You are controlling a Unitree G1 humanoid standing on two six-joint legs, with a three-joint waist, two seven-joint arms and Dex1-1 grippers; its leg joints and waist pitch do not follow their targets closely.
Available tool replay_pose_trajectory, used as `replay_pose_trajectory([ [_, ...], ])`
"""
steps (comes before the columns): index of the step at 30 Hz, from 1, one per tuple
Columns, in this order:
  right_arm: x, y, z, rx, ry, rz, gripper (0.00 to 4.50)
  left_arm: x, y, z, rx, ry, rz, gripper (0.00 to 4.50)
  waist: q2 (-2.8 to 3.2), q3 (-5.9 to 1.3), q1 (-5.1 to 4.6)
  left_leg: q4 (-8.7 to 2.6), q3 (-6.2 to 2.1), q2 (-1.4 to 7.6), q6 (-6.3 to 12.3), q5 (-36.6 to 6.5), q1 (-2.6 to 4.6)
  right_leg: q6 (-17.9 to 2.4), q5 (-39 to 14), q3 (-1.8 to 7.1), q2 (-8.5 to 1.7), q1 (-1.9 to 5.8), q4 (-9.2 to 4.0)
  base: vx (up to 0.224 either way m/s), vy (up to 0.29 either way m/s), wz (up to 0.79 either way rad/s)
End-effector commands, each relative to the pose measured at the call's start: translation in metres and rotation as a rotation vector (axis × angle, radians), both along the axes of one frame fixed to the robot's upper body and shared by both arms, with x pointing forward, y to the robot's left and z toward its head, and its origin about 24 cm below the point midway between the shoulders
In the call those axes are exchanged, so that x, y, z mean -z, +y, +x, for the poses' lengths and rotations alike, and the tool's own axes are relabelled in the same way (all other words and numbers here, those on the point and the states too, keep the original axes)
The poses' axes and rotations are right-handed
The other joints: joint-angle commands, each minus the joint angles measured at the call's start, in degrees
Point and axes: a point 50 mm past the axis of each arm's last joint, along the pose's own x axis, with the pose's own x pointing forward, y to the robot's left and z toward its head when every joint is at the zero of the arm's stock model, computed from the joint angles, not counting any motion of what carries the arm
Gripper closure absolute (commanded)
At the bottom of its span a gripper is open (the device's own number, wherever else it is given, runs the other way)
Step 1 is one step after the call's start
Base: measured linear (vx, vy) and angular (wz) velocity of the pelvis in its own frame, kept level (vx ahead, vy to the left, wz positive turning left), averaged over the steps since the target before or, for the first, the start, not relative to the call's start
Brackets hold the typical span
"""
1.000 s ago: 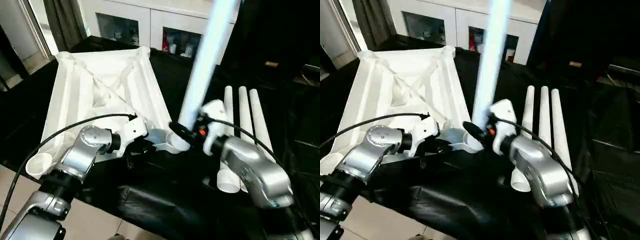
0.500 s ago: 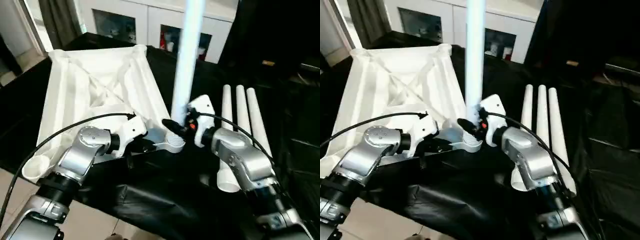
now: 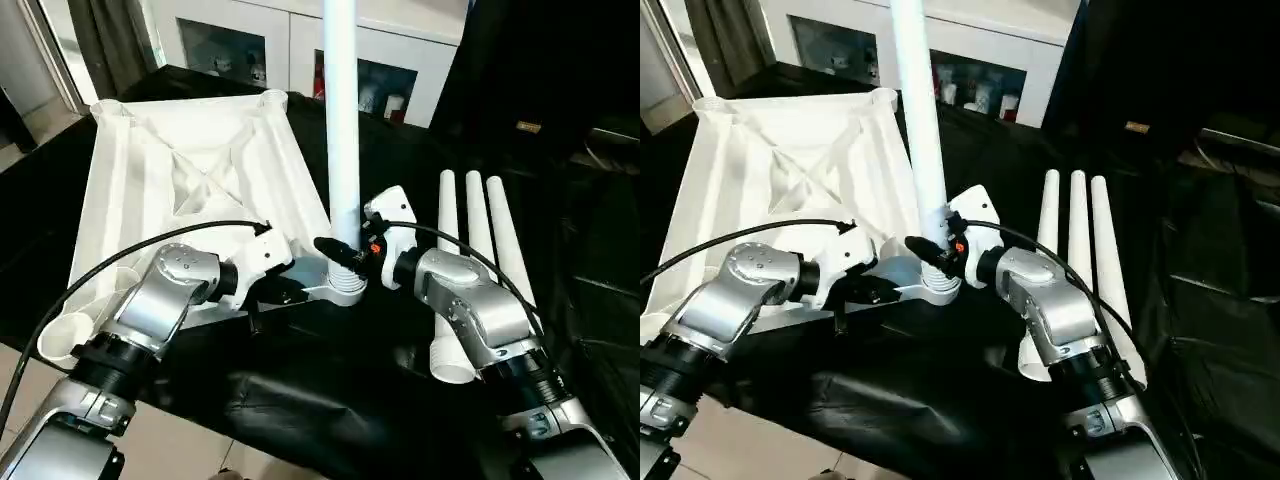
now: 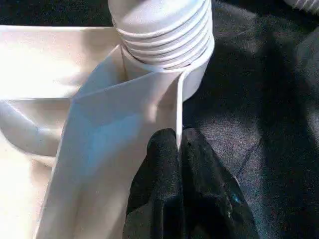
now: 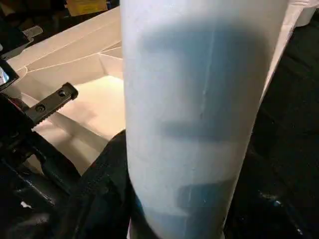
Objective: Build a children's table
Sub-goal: Insert table leg to table base
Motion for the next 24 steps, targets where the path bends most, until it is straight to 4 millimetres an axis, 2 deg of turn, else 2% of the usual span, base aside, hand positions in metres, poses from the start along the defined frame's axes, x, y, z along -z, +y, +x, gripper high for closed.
replay_pose_trajectory([
  [1, 0.010, -0.004, 0.000, 0.017, 0.030, -0.036, 2.61, 0.022, 0.003, -0.010, 0.006, 0.096, 0.077, 4.50, 0.60, -3.33, 0.67, -4.08, -0.79, 3.10, 1.86, -1.34, 0.07, -15.64, 2.38, 2.76, -5.49, 3.38, -3.44, 0.000, 0.000, 0.00],
  [6, 0.011, -0.001, 0.000, 0.022, 0.030, -0.022, 2.61, 0.020, 0.005, -0.009, -0.008, 0.079, 0.079, 4.50, 0.52, -3.47, 0.66, -4.02, -0.78, 3.05, 2.11, -0.43, 0.03, -15.89, 4.35, 2.72, -5.43, 3.44, -3.26, 0.000, 0.000, 0.00],
  [7, 0.011, -0.001, 0.000, 0.022, 0.030, -0.021, 2.61, 0.020, 0.006, -0.009, -0.008, 0.078, 0.077, 4.03, 0.50, -3.47, 0.64, -4.02, -0.79, 3.03, 2.09, -0.46, -0.01, -15.86, 4.26, 2.73, -5.41, 3.45, -3.27, 0.000, 0.000, 0.00],
  [8, 0.011, -0.001, 0.000, 0.022, 0.030, -0.019, 2.61, 0.020, 0.006, -0.009, -0.014, 0.075, 0.076, 4.03, 0.50, -3.44, 0.64, -4.04, -0.79, 3.04, 2.02, -0.66, -0.01, -15.82, 3.98, 2.72, -5.42, 3.45, -3.31, 0.000, 0.000, 0.00],
  [9, 0.011, 0.000, 0.000, 0.022, 0.031, -0.016, 2.61, 0.020, 0.007, -0.008, -0.022, 0.072, 0.070, 3.92, 0.78, -3.56, 0.78, -4.00, -0.84, 3.03, 1.93, -0.63, 0.03, -15.84, 4.13, 2.76, -5.50, 3.52, -3.23, 0.000, 0.000, 0.00],
  [10, 0.011, 0.000, 0.000, 0.021, 0.031, -0.015, 2.61, 0.019, 0.007, -0.008, -0.026, 0.071, 0.066, 3.86, 0.70, -3.55, 0.70, -4.01, -0.80, 3.02, 1.92, -0.64, 0.02, -15.77, 4.31, 2.74, -5.41, 3.48, -3.27, 0.000, 0.000, 0.00],
  [15, 0.011, 0.000, 0.000, 0.026, 0.027, -0.011, 2.61, 0.016, 0.008, -0.007, -0.051, 0.099, -0.039, 3.81, 0.77, -3.50, 0.77, -4.06, -0.77, 3.06, 1.36, -1.53, 0.09, -16.13, 3.83, 2.71, -5.43, 3.37, -3.30, 0.000, 0.000, 0.00],
  [24, 0.012, -0.002, -0.001, 0.030, 0.027, -0.009, 2.61, 0.020, 0.015, -0.007, -0.070, 0.092, -0.007, 3.81, 0.75, -3.45, 0.76, -4.15, -0.83, 3.07, 1.29, -2.09, 0.10, -15.51, 2.83, 2.74, -5.41, 3.37, -3.44, 0.000, 0.000, 0.00],
])
